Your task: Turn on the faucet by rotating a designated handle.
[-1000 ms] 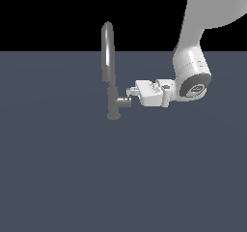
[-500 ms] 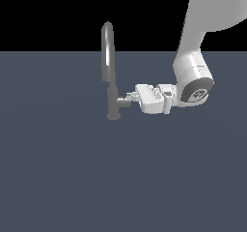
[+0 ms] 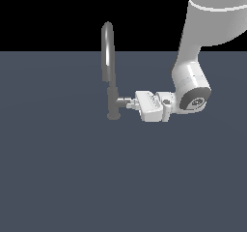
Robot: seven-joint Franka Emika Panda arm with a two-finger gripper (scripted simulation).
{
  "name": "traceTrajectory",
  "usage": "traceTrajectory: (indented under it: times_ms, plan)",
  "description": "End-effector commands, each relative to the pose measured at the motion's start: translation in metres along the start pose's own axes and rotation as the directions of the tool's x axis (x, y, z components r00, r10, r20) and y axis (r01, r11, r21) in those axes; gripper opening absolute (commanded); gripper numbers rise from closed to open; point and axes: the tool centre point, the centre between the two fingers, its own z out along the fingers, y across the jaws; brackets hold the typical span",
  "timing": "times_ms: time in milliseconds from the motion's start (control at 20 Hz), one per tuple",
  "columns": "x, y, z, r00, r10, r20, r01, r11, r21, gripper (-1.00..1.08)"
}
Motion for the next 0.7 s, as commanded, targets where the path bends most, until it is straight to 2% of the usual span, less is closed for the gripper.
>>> traceTrajectory:
  times_ms: [0,50,650]
  plan:
    - [0.029,0.012,0.0,0.999,0.039,-0.001,-0.039,0.999,0.005,-1.0]
    - [0.004,0.001,0.0,1.0,0.002,0.001,-0.002,1.0,0.0,-1.0]
    - [0.054,-0.002,0.0,0.999,0.037,-0.001,-0.037,0.999,0.005,-1.0]
